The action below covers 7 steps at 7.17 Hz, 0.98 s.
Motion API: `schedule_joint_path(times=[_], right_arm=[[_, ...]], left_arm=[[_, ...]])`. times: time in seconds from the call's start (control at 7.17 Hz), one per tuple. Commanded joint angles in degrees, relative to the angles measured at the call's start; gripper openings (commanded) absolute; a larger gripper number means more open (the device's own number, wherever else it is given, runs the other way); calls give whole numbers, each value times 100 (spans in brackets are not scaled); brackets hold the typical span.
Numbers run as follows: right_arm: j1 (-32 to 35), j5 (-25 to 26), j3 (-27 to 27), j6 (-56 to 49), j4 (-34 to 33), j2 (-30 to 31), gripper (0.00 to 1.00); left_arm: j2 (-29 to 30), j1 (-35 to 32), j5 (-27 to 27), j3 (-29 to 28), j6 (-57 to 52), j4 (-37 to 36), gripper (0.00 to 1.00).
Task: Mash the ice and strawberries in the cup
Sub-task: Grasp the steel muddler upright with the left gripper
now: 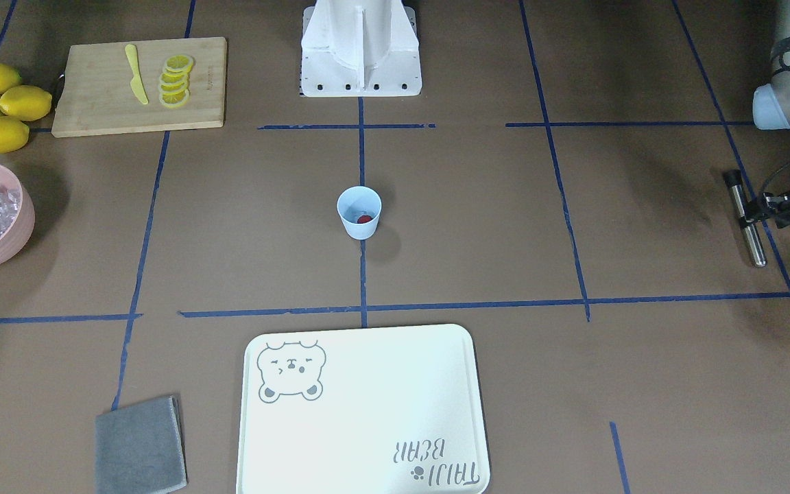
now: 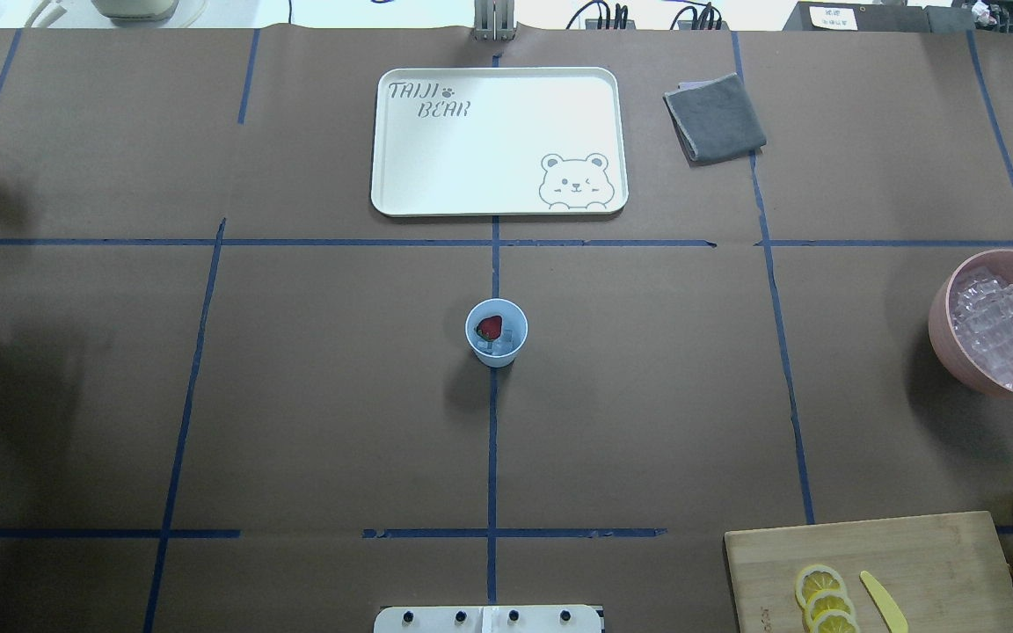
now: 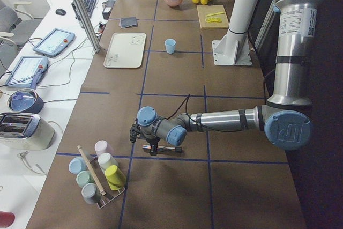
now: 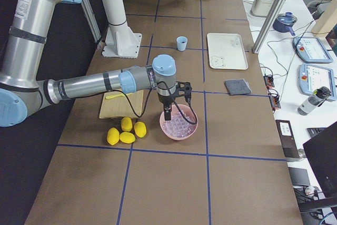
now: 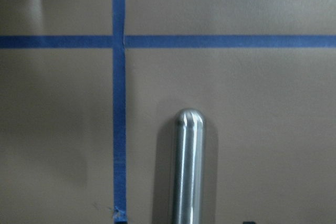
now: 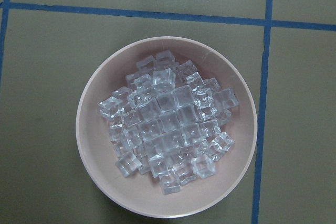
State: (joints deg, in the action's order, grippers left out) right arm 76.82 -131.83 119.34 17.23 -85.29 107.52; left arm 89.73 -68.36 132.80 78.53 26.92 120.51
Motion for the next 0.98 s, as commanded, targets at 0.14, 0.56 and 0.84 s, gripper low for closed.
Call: schedule_joint_path(times=[0.14, 0.56, 0.84], right_arm=[[0, 0, -16, 0, 4, -11, 100], [0, 0, -7, 0, -5, -29, 100], [0, 0, 2, 0, -5, -20, 100]], left_arm=[[18, 129, -17, -83, -46, 95, 78], [9, 279, -17, -127, -47, 95, 75], [1, 279, -8, -127, -47, 95, 47]])
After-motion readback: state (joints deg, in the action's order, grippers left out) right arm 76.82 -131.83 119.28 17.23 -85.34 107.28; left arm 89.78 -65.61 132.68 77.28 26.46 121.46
